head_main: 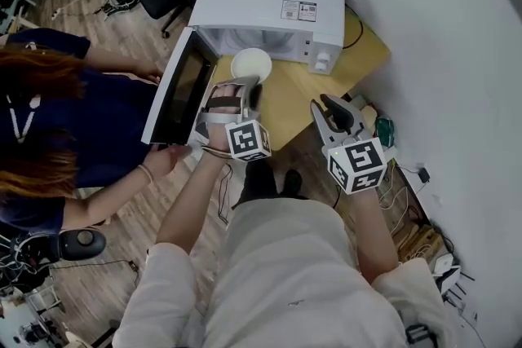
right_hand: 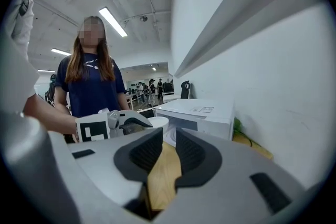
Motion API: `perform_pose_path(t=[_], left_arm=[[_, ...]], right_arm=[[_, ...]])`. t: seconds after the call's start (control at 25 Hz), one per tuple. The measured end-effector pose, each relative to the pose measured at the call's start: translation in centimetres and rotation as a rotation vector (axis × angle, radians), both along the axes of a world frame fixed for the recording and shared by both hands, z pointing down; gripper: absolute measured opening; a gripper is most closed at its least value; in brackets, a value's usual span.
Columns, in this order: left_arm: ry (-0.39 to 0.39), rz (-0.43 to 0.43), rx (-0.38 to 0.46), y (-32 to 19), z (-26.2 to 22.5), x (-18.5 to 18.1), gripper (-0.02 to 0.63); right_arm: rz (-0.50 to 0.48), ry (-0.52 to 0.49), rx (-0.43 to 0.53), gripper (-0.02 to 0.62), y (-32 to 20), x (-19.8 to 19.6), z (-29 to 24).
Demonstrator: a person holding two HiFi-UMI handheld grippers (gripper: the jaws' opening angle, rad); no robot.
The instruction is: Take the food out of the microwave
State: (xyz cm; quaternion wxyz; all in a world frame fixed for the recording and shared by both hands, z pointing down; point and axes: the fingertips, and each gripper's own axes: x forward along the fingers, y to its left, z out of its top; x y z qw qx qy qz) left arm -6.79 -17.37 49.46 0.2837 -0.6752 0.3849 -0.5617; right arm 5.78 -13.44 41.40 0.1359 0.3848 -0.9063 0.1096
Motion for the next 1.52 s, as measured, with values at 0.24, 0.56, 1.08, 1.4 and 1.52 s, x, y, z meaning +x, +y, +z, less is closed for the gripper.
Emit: perform_pose_path(t=[0.24,0.56,1.08,1.4,1.52], left_arm=[[0.014,-0.004,-0.001,2.1,-2.7,1.2,0.109],[0.025,-0.012,0.009,4.3,-5.7,2.1,0.109],[0.047,-0.024,0.032,6.8,-10.0,3.0,0.109],[0.045,-0.012,0.036,7.8,-11.1,3.9,0.109],[0.048,-0.007,0.035,7.9,-11.1,4.1,0.109]], right_arm=[[-0.003,0.015,0.014,0.049,0.4,0.7,-0.7],[-0.017,0.020,0.072,0.021,0.6,0.2,-2.7],[-0.035,0.028,0.111,0.000,1.0,0.1,-4.4],[-0.046,0.018,0.128,-0.002,1.7,-0.3,-4.9],[-0.064,0.017,0.133,-0.002,2.3,-0.6,-5.0]])
